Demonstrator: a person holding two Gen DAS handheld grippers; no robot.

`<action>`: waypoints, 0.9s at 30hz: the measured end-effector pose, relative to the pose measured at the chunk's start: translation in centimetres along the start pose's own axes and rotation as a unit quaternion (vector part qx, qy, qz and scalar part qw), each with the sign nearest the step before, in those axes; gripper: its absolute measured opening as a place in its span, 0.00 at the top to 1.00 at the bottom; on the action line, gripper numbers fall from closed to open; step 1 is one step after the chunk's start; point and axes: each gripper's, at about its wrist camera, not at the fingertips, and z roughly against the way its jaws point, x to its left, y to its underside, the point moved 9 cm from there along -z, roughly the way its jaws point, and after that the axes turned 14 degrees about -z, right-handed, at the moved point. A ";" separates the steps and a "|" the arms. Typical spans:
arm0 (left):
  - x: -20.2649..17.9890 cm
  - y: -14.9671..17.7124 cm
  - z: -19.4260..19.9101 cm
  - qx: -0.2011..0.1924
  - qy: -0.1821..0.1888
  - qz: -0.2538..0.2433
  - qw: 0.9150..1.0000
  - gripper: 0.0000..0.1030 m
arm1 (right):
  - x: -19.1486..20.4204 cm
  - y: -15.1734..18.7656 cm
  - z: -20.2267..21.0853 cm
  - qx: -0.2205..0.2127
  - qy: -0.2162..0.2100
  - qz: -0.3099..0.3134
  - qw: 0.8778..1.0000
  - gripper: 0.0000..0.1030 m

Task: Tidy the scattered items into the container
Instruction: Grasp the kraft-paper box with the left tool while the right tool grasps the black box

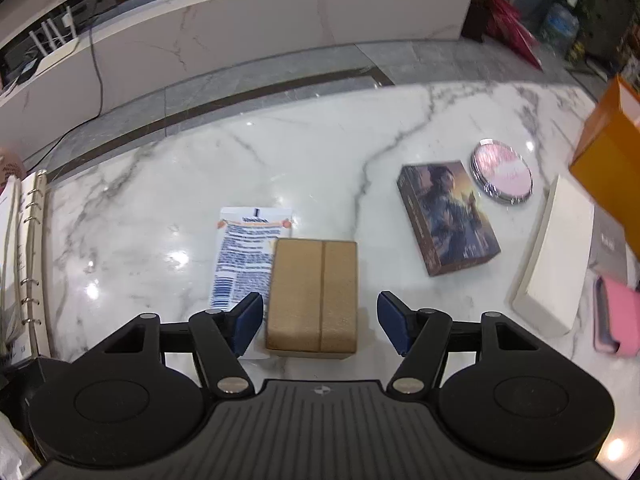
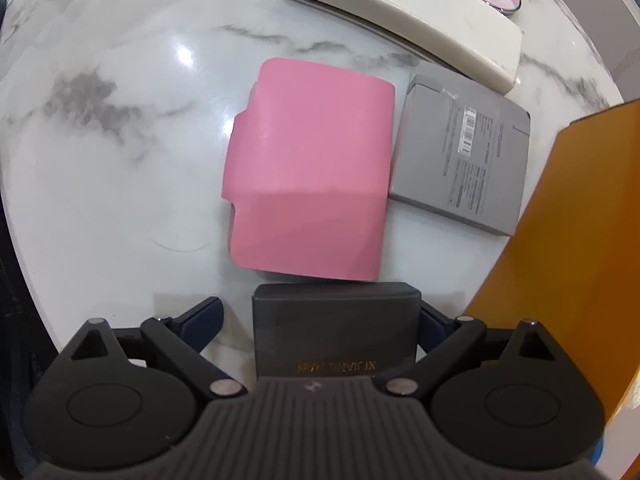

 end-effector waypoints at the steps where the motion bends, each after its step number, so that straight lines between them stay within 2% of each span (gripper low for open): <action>1: -0.2 0.0 -0.1 0.002 -0.004 -0.005 1.000 0.37 | 0.0 0.1 0.1 0.001 -0.006 -0.006 1.000 0.11; 4: -0.2 0.0 -0.1 0.005 -0.016 -0.014 1.000 0.49 | -0.3 0.2 0.6 -0.005 -0.010 -0.018 1.000 0.22; 5: -0.2 0.0 0.0 0.005 -0.015 -0.012 1.000 0.49 | -0.4 0.2 0.8 -0.005 -0.010 -0.022 1.000 0.24; 16: -1.1 0.2 0.9 0.010 -0.002 -0.026 1.000 0.49 | 0.0 1.1 1.2 -0.007 0.007 -0.016 1.000 0.25; 27: -1.4 -0.9 3.5 0.000 -0.010 -0.039 0.999 0.50 | 0.5 1.9 3.7 -0.021 0.017 -0.011 1.000 0.25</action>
